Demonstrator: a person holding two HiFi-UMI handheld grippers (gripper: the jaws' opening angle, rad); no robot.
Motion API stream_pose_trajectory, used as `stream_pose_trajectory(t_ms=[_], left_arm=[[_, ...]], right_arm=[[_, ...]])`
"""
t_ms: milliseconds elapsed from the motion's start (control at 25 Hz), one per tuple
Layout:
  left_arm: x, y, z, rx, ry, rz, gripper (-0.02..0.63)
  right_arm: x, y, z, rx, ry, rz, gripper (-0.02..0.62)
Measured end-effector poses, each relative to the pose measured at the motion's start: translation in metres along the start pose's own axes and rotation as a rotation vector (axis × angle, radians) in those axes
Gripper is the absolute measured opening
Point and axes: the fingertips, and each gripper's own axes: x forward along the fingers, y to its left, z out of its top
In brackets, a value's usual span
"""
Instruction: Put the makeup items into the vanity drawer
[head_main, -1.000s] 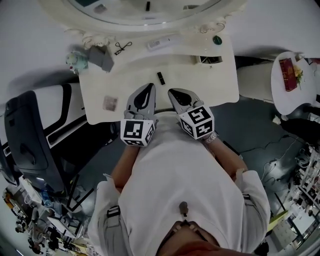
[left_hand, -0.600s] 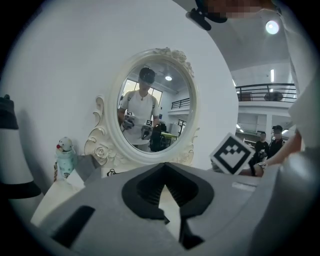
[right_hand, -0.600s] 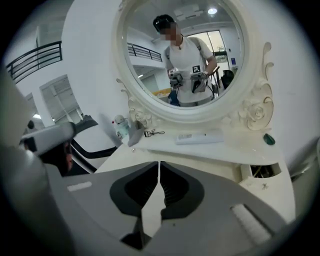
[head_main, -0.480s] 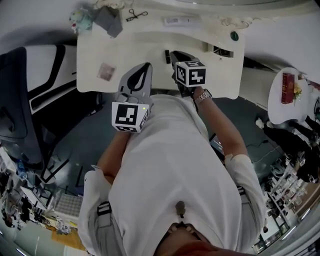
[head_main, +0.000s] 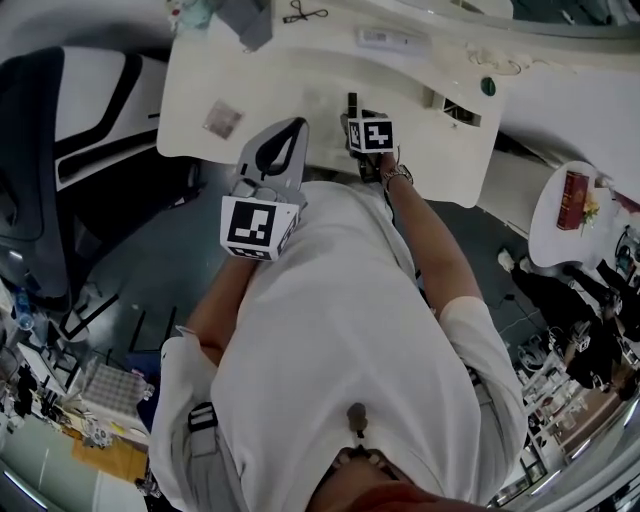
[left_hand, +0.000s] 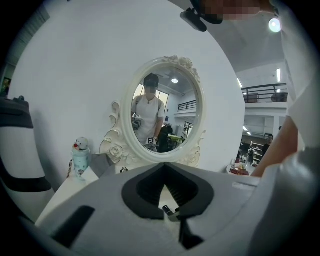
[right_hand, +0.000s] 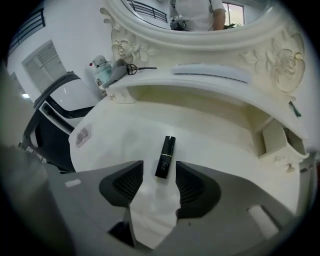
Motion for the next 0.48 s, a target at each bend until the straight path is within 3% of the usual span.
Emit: stream_pose_trajectory(t_ms=[120,280,480], left_arm=[[-0.003,0.003,0.0,-0.002,0.001,0.008,0.006],[-0.008,0.006,0.001,0.01,0.006,0.014,0.006],[-0.013,0.013,-0.003,0.008,0.018,0.017,0.006]], right_arm=[[0.007,-0.001,-0.005,0.021,0.023,-0.033,0.208],[0.015,-0.012,-0.01,0.051,0.04,-0.108,0.098],[0.013,-0.012,-0.011,0.053,0.023,-0.105,0.095]])
